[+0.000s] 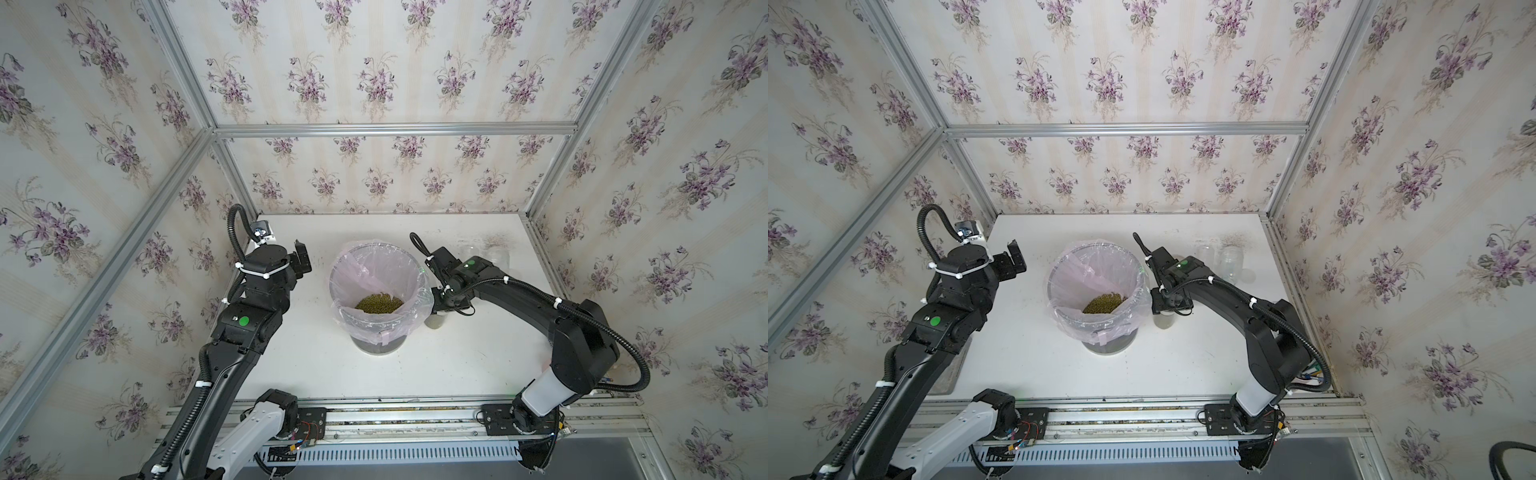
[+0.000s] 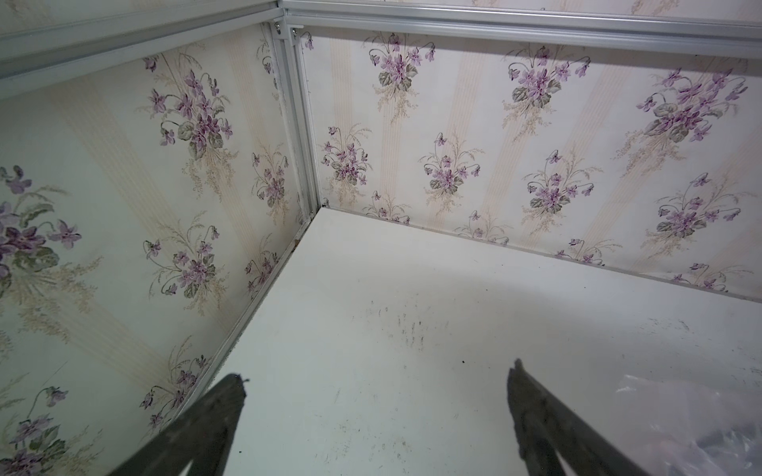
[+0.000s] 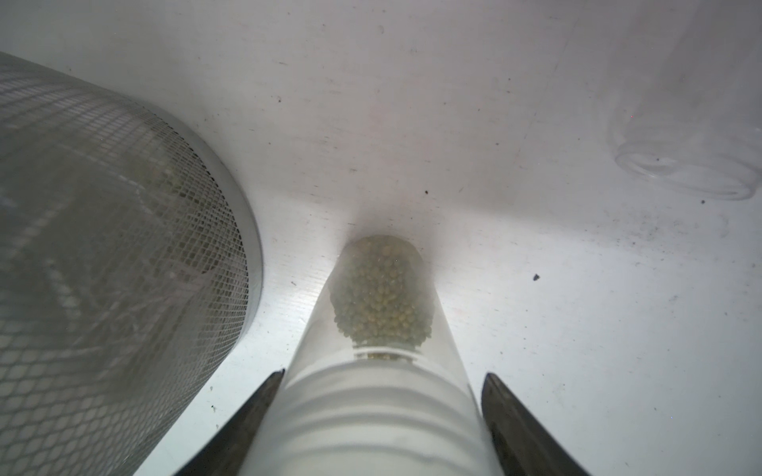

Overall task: Empty moldy mung beans from jars
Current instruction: Pick up the jar from the center of the board.

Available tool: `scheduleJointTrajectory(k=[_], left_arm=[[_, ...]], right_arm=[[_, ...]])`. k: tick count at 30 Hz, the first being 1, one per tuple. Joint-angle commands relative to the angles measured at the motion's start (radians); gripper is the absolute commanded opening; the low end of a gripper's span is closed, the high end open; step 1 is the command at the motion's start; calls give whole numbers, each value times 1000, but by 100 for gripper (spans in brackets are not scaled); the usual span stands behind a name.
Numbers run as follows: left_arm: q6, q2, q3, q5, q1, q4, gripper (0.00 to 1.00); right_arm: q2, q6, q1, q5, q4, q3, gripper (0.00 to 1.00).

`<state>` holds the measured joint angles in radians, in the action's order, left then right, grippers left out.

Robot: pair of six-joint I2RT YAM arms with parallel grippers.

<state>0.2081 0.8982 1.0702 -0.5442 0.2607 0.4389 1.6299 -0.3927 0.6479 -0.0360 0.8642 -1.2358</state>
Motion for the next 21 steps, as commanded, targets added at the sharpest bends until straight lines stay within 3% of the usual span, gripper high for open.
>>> scheduleJointTrajectory(k=[1,21], left_arm=[[16,-1,7,-4,0,-8,99],[16,-2,9,-9,-1,-5,100]], right_arm=[[1,-5,1,-4,2,-4,69],[-12,0,1,12,16,-17,57]])
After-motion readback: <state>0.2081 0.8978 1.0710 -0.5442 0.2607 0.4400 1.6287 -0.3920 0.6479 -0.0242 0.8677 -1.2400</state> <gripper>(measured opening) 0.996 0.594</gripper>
